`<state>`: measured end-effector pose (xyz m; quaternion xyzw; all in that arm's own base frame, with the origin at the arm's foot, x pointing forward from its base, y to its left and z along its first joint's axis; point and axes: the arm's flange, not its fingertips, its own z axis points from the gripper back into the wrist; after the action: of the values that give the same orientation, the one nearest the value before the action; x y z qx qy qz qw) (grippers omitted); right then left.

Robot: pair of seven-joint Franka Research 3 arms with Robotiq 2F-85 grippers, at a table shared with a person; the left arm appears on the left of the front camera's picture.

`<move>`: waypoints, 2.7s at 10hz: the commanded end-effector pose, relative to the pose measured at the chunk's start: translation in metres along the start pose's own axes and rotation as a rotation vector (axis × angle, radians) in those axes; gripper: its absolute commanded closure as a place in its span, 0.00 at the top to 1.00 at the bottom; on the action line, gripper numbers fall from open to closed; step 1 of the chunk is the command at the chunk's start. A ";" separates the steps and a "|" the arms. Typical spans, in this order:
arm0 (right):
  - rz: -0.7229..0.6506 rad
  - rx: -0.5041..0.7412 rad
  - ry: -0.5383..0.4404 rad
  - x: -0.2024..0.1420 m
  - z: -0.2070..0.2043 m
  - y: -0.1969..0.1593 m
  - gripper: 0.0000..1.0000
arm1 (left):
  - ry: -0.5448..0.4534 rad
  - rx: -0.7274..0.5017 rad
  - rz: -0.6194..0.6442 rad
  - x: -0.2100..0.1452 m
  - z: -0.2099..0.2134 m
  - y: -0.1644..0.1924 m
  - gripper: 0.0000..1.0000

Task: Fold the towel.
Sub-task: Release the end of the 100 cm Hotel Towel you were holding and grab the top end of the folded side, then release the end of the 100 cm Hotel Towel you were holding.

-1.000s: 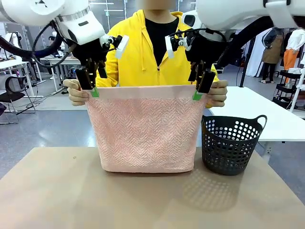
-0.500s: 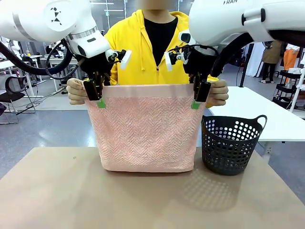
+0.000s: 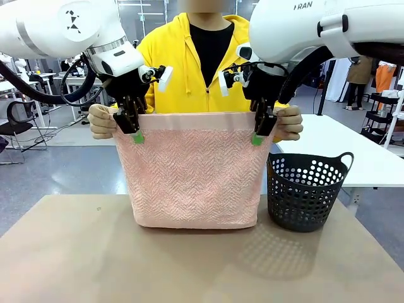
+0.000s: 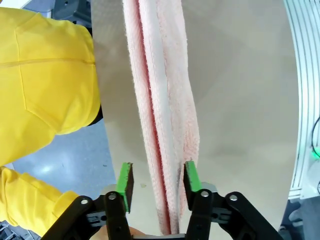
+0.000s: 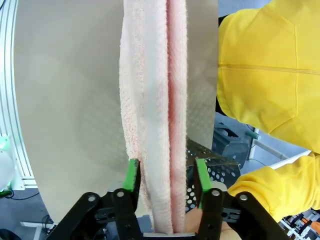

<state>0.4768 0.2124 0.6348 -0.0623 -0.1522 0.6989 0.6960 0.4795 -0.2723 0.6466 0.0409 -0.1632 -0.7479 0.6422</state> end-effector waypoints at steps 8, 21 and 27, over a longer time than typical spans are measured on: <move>-0.029 0.014 -0.015 -0.004 -0.008 0.002 0.00 | -0.018 -0.013 0.013 -0.016 0.005 -0.018 0.00; 0.005 0.001 -0.001 0.003 0.000 0.001 0.00 | 0.004 -0.009 0.005 -0.003 0.002 -0.003 0.00; 0.005 0.001 -0.001 0.003 0.000 0.001 0.00 | 0.004 -0.009 0.005 -0.003 0.002 -0.003 0.00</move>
<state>0.4752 0.2164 0.6344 -0.0593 -0.1527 0.7003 0.6948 0.4753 -0.2698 0.6452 0.0373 -0.1573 -0.7474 0.6444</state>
